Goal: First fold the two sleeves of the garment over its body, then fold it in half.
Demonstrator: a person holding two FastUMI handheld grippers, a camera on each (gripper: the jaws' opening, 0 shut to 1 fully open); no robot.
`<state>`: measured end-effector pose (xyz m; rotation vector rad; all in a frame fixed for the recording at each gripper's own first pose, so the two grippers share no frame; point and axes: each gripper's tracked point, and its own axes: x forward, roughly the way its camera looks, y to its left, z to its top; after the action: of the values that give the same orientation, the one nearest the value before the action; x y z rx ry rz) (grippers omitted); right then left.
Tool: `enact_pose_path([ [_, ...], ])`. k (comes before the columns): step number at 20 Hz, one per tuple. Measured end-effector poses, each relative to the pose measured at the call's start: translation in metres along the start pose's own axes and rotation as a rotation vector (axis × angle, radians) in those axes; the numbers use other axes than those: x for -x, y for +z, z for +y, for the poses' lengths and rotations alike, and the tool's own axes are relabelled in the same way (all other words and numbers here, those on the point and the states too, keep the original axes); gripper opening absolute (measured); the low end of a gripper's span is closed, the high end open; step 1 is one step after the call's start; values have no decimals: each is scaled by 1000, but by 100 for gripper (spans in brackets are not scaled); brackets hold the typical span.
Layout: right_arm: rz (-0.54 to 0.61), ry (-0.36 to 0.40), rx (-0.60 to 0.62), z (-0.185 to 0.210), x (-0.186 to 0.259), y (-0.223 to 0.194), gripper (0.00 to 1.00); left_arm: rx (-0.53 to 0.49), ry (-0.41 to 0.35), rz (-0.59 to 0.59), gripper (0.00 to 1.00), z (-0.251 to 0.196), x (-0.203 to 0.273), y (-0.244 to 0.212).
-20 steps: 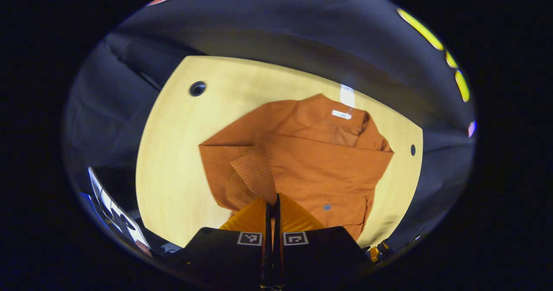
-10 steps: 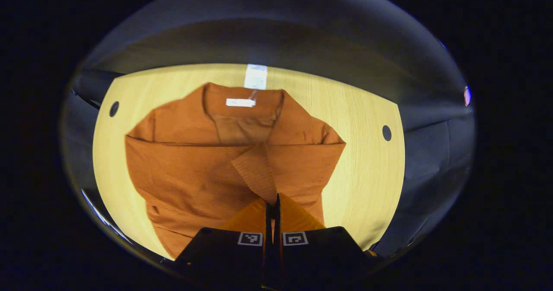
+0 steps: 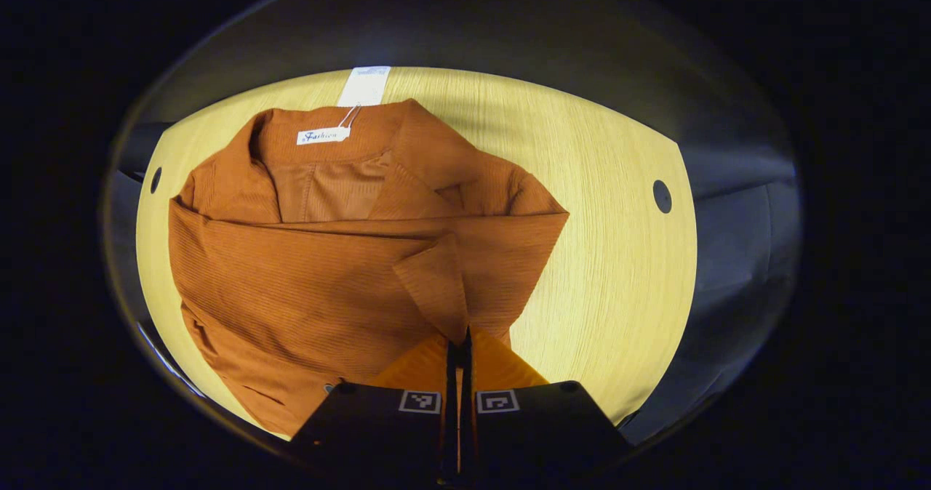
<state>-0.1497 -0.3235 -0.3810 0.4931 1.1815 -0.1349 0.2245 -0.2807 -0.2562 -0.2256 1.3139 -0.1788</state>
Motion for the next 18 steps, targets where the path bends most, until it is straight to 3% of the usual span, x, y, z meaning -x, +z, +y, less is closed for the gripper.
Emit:
enact_pose_path([
  [2, 2, -23, 15, -7, 3, -4, 96, 28, -73, 2, 2, -13, -1, -4],
  [4, 0, -25, 6, -4, 7, -5, 96, 43, -142, 12, 49, -25, 2, -9],
  [7, 5, -28, 29, 1, 10, -8, 96, 36, -141, -6, 96, -21, 16, -11],
  [13, 13, -20, 128, 31, 10, -8, 96, 43, -202, -72, 99, 15, 62, -28],
  [18, 53, -21, 289, 73, 1, -16, 98, 73, -180, -100, 99, 107, 102, -79],
])
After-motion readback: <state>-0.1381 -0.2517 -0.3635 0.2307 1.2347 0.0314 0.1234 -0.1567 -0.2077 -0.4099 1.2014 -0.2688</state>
